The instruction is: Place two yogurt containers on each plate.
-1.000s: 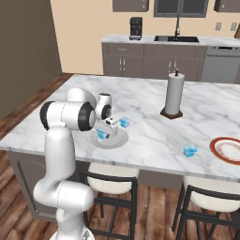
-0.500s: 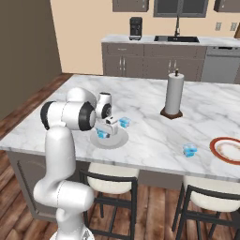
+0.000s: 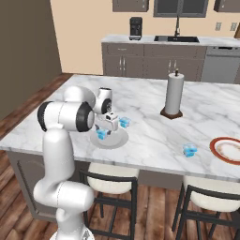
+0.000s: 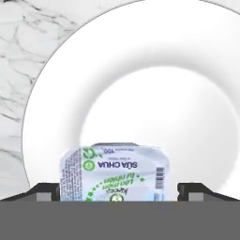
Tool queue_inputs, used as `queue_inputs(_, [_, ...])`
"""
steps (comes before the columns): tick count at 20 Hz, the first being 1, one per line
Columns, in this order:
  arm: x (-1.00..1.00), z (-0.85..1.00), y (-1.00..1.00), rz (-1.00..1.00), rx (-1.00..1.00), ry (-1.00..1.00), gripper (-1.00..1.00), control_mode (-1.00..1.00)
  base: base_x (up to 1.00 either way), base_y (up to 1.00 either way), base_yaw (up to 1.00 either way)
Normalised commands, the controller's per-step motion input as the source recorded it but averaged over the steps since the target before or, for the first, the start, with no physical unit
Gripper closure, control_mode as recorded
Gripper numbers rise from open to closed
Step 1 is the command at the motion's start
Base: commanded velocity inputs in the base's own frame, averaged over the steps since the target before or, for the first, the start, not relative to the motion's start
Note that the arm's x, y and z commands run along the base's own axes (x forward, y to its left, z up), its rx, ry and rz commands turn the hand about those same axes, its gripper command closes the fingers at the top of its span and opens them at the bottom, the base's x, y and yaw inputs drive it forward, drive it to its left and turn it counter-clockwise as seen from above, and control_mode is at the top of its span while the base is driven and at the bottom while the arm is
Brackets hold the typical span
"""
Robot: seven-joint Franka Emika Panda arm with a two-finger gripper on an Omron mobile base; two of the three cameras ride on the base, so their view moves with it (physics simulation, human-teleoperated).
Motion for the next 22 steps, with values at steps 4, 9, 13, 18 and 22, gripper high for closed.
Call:
queue_inputs(4, [-0.21,0.43,-0.19,0.00,0.00,-0.07,-1.00,-1.00,0.00,0.00,0.00])
queue_inputs(9, [-0.04,0.33,-0.41,0.00,0.00,-0.09,-1.00,-1.00,0.00,0.00,0.00])
queue_inputs(13, [0.06,0.17,-0.32,0.00,0.00,-0.11,-1.00,-1.00,0.00,0.00,0.00])
queue_inputs(18, [0.33,0.01,-0.12,-0.01,0.00,-0.03,-1.00,-1.00,0.00,0.00,0.00])
queue_inputs(22, [0.39,0.06,-0.08,-0.01,0.00,-0.03,-1.00,-1.00,0.00,0.00,0.00])
